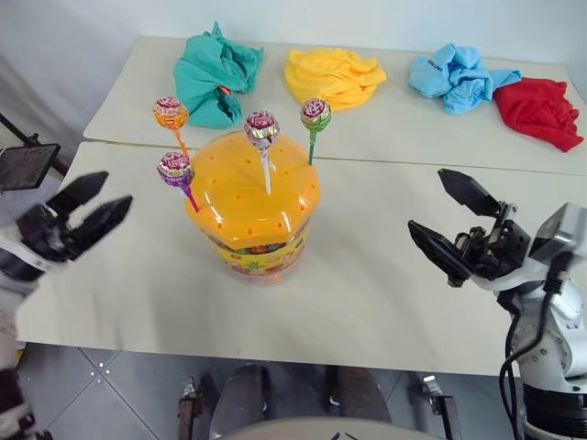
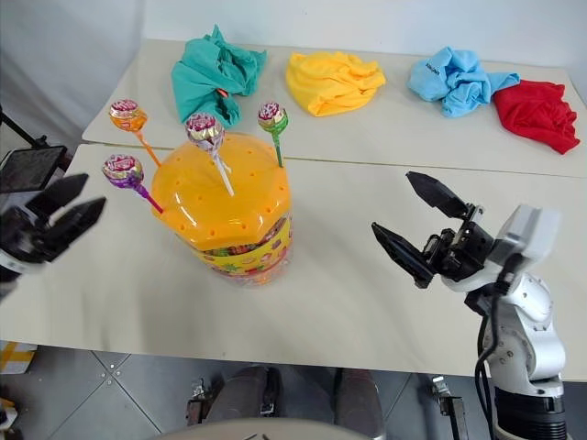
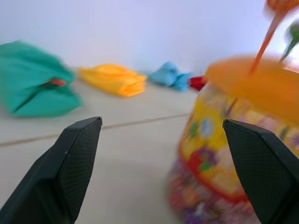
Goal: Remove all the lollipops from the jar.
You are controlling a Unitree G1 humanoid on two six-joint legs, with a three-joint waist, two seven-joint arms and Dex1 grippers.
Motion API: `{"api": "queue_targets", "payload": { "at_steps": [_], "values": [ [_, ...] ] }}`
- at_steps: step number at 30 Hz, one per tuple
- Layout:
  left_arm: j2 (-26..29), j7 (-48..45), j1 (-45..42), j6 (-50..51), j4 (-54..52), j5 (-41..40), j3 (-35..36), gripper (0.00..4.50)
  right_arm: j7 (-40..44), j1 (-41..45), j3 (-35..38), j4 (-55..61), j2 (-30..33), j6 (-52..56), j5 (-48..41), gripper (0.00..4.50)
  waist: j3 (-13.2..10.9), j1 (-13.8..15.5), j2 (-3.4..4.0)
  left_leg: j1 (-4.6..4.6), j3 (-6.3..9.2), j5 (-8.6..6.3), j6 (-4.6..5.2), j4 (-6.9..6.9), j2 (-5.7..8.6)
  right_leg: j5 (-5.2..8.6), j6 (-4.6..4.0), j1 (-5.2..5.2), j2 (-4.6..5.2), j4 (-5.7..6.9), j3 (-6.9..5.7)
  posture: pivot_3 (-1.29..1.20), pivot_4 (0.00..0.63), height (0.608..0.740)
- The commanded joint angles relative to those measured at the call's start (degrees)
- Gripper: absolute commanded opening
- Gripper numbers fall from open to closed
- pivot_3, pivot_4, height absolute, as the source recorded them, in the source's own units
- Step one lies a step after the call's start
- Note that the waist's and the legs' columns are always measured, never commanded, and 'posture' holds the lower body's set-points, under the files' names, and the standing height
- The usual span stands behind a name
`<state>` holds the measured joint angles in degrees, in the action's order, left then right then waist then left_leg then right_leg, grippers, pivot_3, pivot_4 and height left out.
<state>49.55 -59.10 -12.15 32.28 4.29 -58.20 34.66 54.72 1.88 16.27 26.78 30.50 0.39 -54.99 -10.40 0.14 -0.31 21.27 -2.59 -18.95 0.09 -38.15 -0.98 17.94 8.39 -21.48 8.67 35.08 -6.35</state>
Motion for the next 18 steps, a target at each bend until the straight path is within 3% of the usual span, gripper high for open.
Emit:
{"api": "queue_targets", "payload": {
  "at_steps": [1, 4, 7, 13, 18],
  "values": [
    [2.3, -5.9, -4.6, 4.7, 4.1, -2.8, -0.8, 4.36, -0.3, -0.2, 2.2, 7.3, 0.1, 1.2, -5.6, 4.49, 0.0, -0.1, 0.00, -0.01, 0.00, 0.00, -0.01, 0.02, 0.00, 0.00, 0.00, 0.00, -0.01, 0.00, 0.00, 0.00, 0.150, 0.740],
    [2.6, -9.5, -8.7, 6.5, 4.6, -1.9, -4.0, 4.36, -0.4, -1.7, 1.6, 12.2, -0.3, 0.5, -4.3, 4.49, 0.0, -0.1, 0.00, -0.03, -0.03, -0.01, -0.02, 0.05, 0.01, 0.00, 0.00, -0.02, -0.02, 0.01, 0.00, 0.00, 0.150, 0.740],
    [4.6, -14.4, -7.4, 9.4, -0.3, -2.1, -6.1, 4.36, 3.1, -4.4, 0.3, 14.8, -0.7, -1.6, -1.2, 4.49, 0.0, -0.2, -0.03, 0.00, -0.17, -0.02, -0.03, 0.05, 0.00, 0.00, 0.00, -0.04, -0.05, 0.00, 0.01, 0.00, 0.150, 0.740],
    [6.6, -16.1, -1.3, 13.5, -8.8, -5.5, -1.7, 4.36, 8.0, -4.9, -0.3, 13.2, -0.8, -4.0, 0.9, 4.49, 0.0, -0.3, -0.07, -0.09, -0.26, -0.04, -0.04, 0.04, -0.08, 0.00, 0.00, -0.08, -0.10, 0.00, 0.21, 0.00, 0.150, 0.740],
    [5.1, -12.3, -1.5, 14.3, -13.5, -7.5, 0.7, 4.36, 12.3, -3.5, -1.7, 11.3, -0.7, -5.3, 2.0, 4.49, 0.0, 0.0, -0.07, -0.08, -0.19, -0.04, -0.03, 0.00, -0.09, 0.00, 0.00, -0.05, -0.08, 0.00, 0.25, 0.00, 0.150, 0.740]
  ]
}}
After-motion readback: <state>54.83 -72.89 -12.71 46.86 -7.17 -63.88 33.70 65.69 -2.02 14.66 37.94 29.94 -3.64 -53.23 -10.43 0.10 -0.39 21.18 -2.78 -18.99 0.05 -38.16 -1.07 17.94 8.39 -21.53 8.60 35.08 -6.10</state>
